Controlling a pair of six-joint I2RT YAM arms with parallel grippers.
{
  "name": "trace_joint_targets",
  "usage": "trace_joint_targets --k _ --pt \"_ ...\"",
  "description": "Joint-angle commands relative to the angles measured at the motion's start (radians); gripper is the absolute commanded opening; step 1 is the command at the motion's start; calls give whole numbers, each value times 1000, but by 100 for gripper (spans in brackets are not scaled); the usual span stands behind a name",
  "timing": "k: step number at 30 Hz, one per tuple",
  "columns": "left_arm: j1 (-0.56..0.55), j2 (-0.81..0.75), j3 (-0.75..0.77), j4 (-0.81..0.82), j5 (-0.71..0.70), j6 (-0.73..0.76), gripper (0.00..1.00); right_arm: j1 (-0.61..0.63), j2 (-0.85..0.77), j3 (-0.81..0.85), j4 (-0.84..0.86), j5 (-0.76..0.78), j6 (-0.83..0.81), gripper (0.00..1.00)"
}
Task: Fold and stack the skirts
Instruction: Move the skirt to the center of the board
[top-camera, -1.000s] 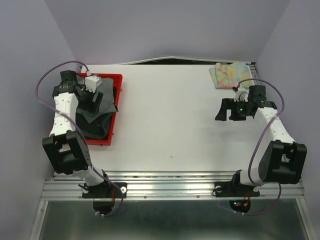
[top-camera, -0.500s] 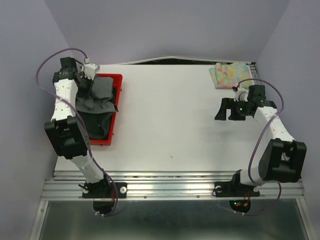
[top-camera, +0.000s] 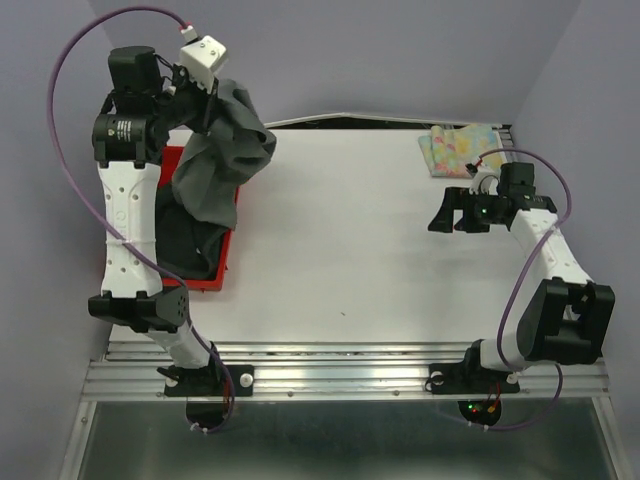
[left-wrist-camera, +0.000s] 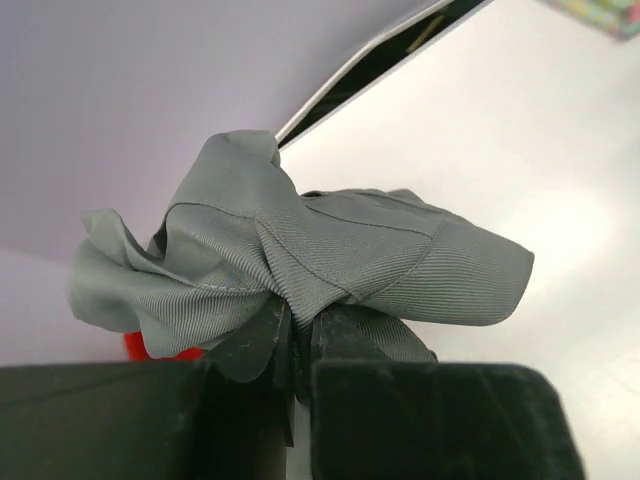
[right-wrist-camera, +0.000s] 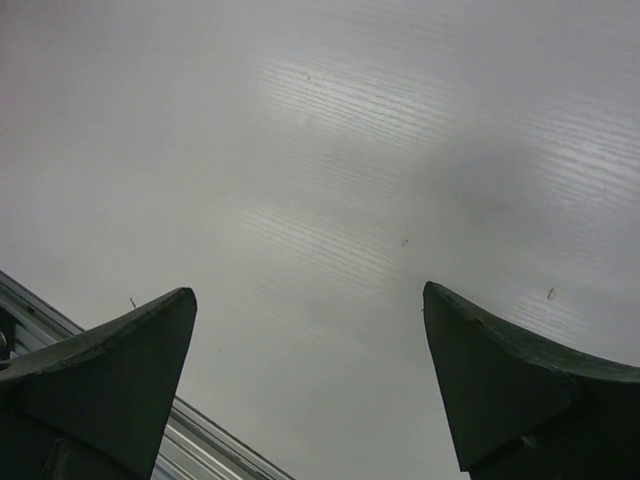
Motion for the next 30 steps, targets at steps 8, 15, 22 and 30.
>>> trace_joint_targets --k 8,15,22,30 --pt "-282 -129 -210 268 324 -269 0 7 -48 99 27 -186 -33 100" --pt "-426 -62 -478 273 401 -282 0 7 -68 105 -8 -250 -76 91" --pt "-528 59 -540 290 289 -269 13 16 -71 104 -79 -323 -95 69" --pt "-595 337 -360 172 350 -279 66 128 -55 78 -122 -305 -121 86"
